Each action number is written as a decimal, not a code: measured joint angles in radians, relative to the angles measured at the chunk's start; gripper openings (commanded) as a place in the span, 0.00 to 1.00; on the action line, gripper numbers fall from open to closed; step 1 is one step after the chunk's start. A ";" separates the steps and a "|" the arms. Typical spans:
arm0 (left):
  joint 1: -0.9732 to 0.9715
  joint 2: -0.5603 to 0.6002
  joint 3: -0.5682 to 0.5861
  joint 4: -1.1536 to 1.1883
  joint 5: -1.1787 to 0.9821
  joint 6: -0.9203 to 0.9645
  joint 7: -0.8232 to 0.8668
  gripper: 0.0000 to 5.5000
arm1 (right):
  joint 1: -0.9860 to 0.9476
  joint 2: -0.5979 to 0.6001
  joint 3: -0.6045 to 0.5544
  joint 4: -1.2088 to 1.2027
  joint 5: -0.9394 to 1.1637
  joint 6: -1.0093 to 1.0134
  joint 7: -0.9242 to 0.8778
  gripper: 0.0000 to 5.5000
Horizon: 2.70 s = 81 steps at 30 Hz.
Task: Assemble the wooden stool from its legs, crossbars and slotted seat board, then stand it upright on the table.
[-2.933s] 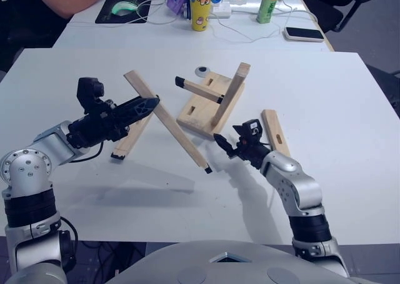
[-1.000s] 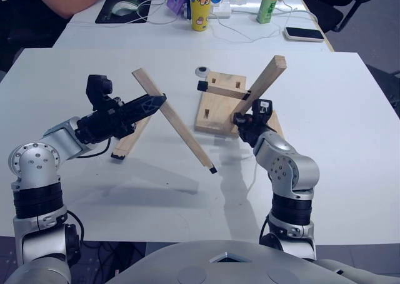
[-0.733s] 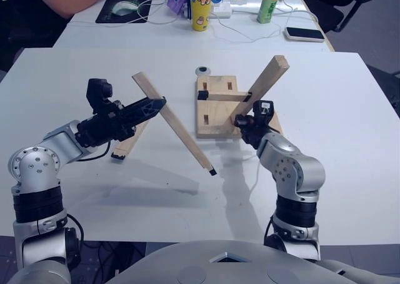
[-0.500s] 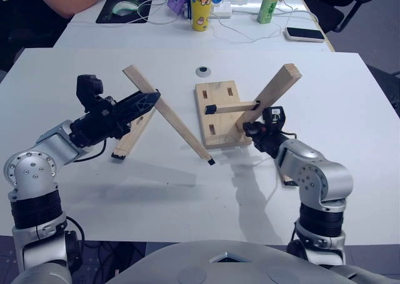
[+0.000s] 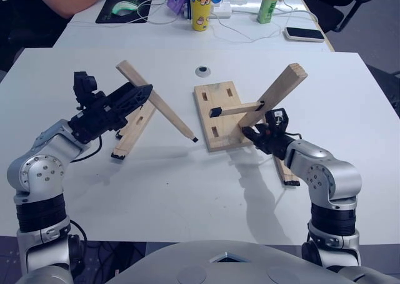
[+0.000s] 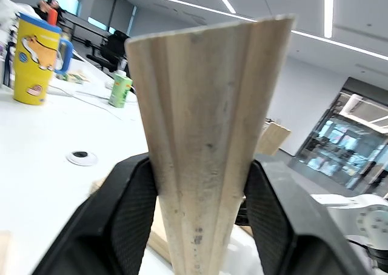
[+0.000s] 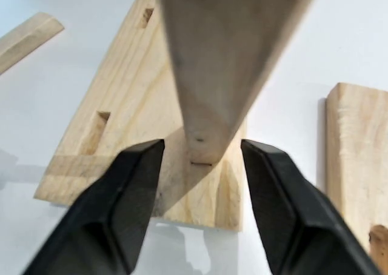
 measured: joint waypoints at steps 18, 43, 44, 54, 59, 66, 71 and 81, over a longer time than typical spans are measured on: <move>-0.027 -0.060 -0.159 -0.025 0.171 -0.179 -0.068 0.38 | 0.085 0.105 0.036 -0.005 0.163 -0.041 0.080 0.55; -0.108 -0.055 -0.363 0.062 0.420 -0.390 -0.238 0.38 | 0.124 -0.017 0.349 0.266 -0.308 -0.678 0.087 0.00; -0.105 -0.027 -0.368 0.057 0.425 -0.392 -0.253 0.38 | 0.121 -0.018 0.353 0.268 -0.317 -0.676 0.087 0.00; -0.113 0.086 -0.371 0.087 0.458 -0.346 -0.308 0.38 | 0.118 -0.020 0.365 0.266 -0.354 -0.671 0.087 0.00; -0.185 0.089 -0.380 0.103 0.469 -0.305 -0.328 0.38 | 0.114 -0.019 0.374 0.266 -0.363 -0.671 0.088 0.00; -0.242 0.120 -0.390 0.127 0.486 -0.269 -0.389 0.38 | 0.111 -0.010 0.377 0.268 -0.363 -0.673 0.087 0.00; -0.290 0.130 -0.405 0.156 0.509 -0.262 -0.414 0.38 | 0.114 0.016 0.381 0.270 -0.363 -0.679 0.082 0.00; -0.334 0.127 -0.424 0.193 0.536 -0.260 -0.438 0.38 | 0.112 0.044 0.402 0.277 -0.363 -0.688 0.085 0.00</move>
